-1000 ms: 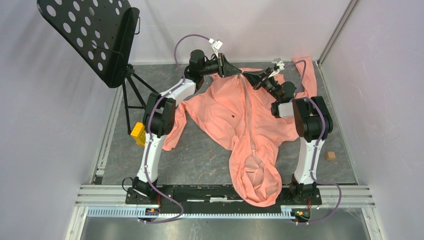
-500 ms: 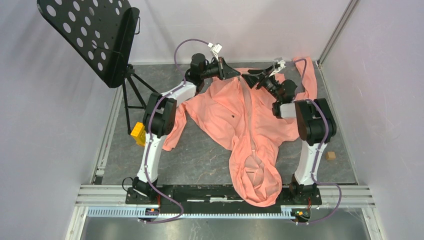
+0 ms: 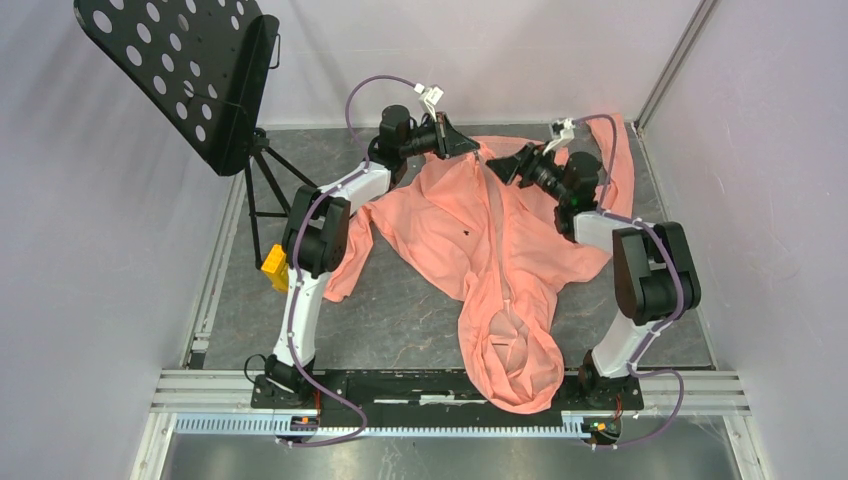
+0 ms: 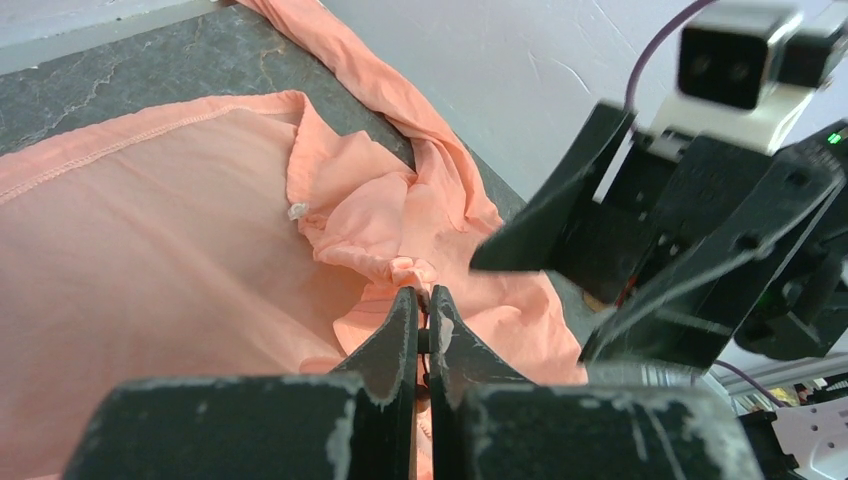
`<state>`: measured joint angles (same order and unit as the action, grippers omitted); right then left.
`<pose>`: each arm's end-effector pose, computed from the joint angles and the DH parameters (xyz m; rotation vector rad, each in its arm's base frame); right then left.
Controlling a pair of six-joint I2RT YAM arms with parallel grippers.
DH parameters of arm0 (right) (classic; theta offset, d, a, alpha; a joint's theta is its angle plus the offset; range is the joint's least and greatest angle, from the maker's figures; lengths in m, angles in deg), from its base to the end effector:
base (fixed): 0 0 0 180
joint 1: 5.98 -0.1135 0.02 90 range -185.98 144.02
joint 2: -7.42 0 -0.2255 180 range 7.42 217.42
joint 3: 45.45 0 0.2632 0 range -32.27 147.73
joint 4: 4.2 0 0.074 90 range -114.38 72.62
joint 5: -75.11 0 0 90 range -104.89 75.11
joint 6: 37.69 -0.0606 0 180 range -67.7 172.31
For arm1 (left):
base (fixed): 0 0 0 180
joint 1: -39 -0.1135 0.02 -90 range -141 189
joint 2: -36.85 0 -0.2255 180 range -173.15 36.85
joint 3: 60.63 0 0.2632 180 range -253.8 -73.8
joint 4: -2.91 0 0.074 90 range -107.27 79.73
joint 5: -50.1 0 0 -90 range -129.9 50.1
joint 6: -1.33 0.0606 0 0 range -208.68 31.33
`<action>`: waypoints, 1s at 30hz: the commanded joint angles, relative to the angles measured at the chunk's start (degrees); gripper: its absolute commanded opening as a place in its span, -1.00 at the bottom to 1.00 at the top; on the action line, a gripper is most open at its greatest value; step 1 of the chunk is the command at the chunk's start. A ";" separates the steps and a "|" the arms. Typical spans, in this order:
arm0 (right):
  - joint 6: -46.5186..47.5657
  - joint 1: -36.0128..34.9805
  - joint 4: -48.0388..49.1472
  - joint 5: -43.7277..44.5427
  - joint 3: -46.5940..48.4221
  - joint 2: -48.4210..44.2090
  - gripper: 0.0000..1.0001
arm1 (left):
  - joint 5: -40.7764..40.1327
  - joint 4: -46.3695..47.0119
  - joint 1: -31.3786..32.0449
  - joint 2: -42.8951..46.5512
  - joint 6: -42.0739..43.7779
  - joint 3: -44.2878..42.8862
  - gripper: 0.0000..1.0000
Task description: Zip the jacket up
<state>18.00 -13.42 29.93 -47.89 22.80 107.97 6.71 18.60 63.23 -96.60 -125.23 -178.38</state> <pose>0.4008 0.0856 0.1985 -0.1018 1.6321 1.0081 0.4781 -0.2635 0.2060 0.5226 1.6949 -1.4293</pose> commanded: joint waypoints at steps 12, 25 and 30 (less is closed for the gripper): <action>-7.11 -2.74 11.77 -2.50 -2.59 8.32 0.09 | 0.59 -1.01 0.21 4.07 2.18 -0.63 -0.96; -7.06 -4.19 13.24 -1.27 1.57 13.61 -0.05 | 1.33 -1.01 0.38 4.07 1.67 -1.03 -0.95; -6.00 -4.59 12.33 0.08 2.53 14.02 -0.09 | 1.63 -1.14 0.48 3.98 1.32 -1.34 -0.95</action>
<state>11.16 -17.49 39.98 -49.18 23.13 121.72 6.86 16.45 63.25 -96.60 -124.62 -178.33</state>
